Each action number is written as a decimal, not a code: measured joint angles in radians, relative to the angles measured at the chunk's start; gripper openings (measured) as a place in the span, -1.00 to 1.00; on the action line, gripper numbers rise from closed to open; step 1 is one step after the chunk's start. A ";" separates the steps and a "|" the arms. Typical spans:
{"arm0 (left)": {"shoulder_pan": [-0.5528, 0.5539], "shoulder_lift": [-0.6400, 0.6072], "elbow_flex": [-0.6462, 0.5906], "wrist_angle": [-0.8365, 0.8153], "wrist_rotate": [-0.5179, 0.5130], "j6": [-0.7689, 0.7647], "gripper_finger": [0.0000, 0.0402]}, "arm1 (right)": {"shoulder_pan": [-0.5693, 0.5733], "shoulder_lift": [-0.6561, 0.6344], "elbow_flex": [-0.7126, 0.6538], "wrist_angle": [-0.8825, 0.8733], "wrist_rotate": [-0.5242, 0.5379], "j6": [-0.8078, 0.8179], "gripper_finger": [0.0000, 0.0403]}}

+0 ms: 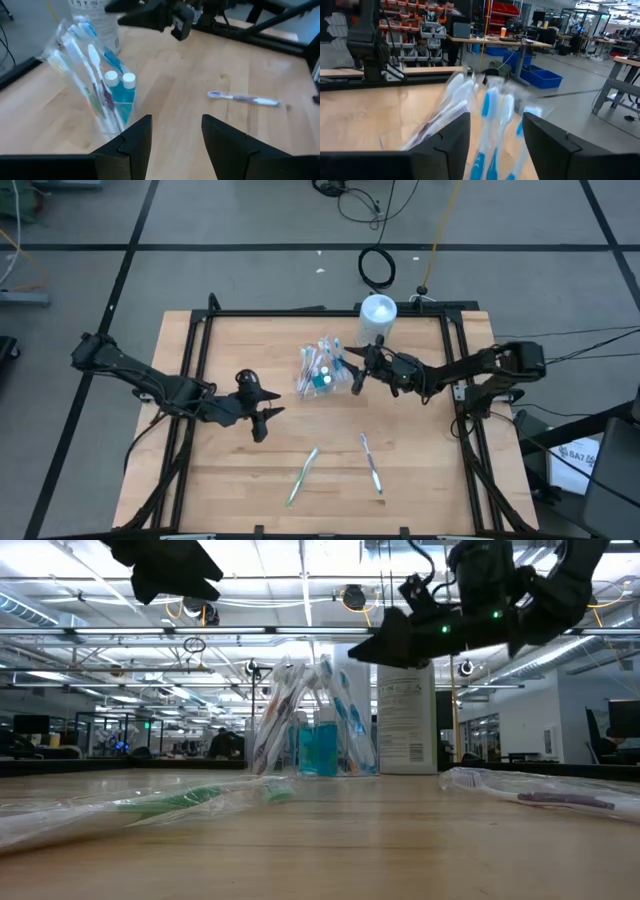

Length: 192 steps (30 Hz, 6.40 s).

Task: Pick & Place toothbrushing station
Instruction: Put the green toothbrush into the transparent organizer, then put the purple toothbrush into the transparent organizer

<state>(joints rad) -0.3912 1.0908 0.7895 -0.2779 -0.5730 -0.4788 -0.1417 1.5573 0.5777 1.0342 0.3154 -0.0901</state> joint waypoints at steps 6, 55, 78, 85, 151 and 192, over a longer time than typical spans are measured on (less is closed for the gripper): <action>0.000 0.086 0.000 0.104 0.008 -0.106 -0.11 | 0.000 -0.143 0.000 -0.106 -0.001 0.000 -0.12; -0.039 0.767 0.003 0.563 0.401 -0.488 -0.24 | 0.000 -0.304 0.000 -0.309 -0.004 0.079 -0.16; 0.001 0.691 -0.002 0.523 0.423 -0.390 -0.98 | 0.000 -0.304 0.000 -0.314 -0.003 0.076 -0.16; 0.040 0.502 0.000 0.412 0.263 -0.290 -0.99 | 0.000 -0.304 0.000 -0.319 -0.003 0.075 -0.16; 0.285 0.571 0.002 0.541 -0.281 -0.029 -0.91 | -0.001 -0.304 0.000 -0.329 -0.002 0.045 -0.16; 0.247 0.379 0.001 0.357 -0.153 -0.056 -0.08 | 0.000 -0.304 0.000 -0.441 -0.006 0.165 -0.16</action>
<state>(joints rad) -0.1444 1.4703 0.7903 0.0790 -0.7261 -0.5350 -0.1421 1.2533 0.5781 0.5934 0.3094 0.0753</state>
